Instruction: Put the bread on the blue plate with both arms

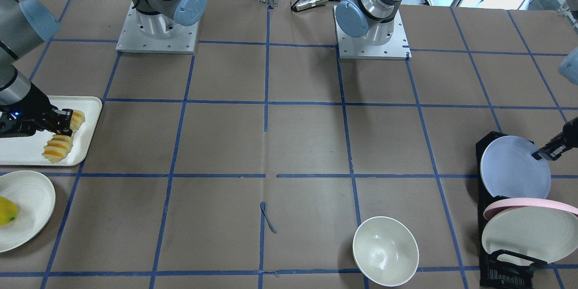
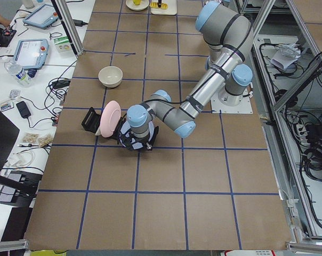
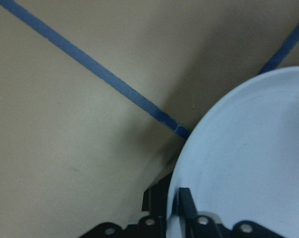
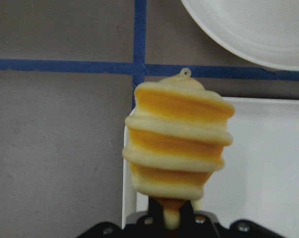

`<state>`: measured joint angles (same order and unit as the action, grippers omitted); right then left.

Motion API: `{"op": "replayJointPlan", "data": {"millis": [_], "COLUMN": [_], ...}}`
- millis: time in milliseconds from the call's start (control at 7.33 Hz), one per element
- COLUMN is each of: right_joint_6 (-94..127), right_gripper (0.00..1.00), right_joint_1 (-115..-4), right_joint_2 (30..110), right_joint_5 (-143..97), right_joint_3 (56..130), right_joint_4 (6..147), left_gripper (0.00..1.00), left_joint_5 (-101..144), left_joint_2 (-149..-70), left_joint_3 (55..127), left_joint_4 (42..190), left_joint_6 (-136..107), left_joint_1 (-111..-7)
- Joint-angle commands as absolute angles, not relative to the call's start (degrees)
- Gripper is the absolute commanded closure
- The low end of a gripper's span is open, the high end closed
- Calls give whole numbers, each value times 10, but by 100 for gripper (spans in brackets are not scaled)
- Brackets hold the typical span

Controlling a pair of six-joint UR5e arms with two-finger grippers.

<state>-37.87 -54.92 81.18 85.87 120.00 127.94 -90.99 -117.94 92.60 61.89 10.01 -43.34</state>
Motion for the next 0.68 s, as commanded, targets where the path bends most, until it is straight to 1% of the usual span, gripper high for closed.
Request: {"op": "replayJointPlan", "data": {"millis": [0,136,273,409,545], "right_joint_6": [-372,-353,-303,-284,-248], "right_gripper": [100,100,100,100,100], "right_joint_1": [-578,-605,-626,-652,-671], "right_joint_2": [842,859,861,859,857], "right_joint_5": [855,856,854,857,860], "right_joint_3": [1171,1138,1088,1038,1001], "right_joint_4": [1236,1182,1113,1062,1023], "left_gripper": [100,100,100,100,100], "left_joint_5": [-910,-910,-908,-906,-890], "left_joint_2": [-1173,-1164,-1151,-1139,-1120], "left_joint_3": [925,925,920,917,914], "left_joint_4": [620,627,645,673,731], "left_joint_6": [100,94,98,100,99], "left_joint_1": [-432,-433,-433,-431,-430]}}
